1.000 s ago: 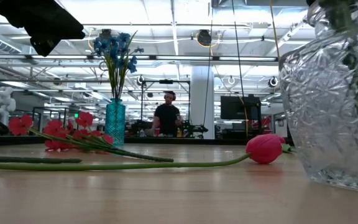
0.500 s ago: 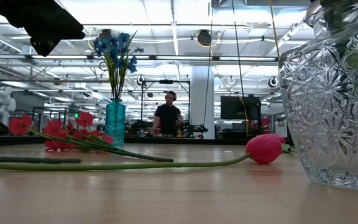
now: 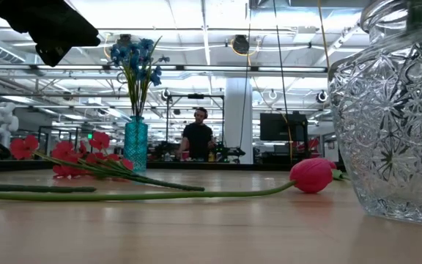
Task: Sort flowers into vase by color
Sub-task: Put the white flower into the transparent vase, then put the left red flower into the blue vase
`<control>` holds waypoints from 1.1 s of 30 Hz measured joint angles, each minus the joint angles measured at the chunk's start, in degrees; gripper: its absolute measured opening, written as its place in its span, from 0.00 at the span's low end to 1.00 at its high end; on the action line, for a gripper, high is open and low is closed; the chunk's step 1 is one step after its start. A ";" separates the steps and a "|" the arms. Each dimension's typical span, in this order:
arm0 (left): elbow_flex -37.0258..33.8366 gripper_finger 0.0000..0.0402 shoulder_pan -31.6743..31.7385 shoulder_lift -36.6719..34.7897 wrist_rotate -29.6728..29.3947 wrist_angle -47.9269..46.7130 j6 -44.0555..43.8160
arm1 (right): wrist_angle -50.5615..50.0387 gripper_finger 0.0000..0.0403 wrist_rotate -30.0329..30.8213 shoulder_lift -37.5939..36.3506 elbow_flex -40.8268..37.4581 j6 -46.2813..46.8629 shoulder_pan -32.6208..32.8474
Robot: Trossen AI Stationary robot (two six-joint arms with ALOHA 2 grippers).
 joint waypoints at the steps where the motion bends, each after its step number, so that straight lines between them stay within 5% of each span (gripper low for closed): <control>1: 0.00 0.19 0.01 0.00 0.00 0.00 0.00 | -1.47 0.37 -0.99 -0.73 0.00 0.93 -0.01; 16: 0.00 0.19 0.00 0.00 0.00 -0.13 0.00 | -25.91 0.27 -13.04 -11.35 0.00 13.59 0.00; 33: 0.00 0.19 0.01 0.00 -0.14 0.13 -0.64 | -54.01 0.12 -9.41 -11.45 0.00 50.89 -2.25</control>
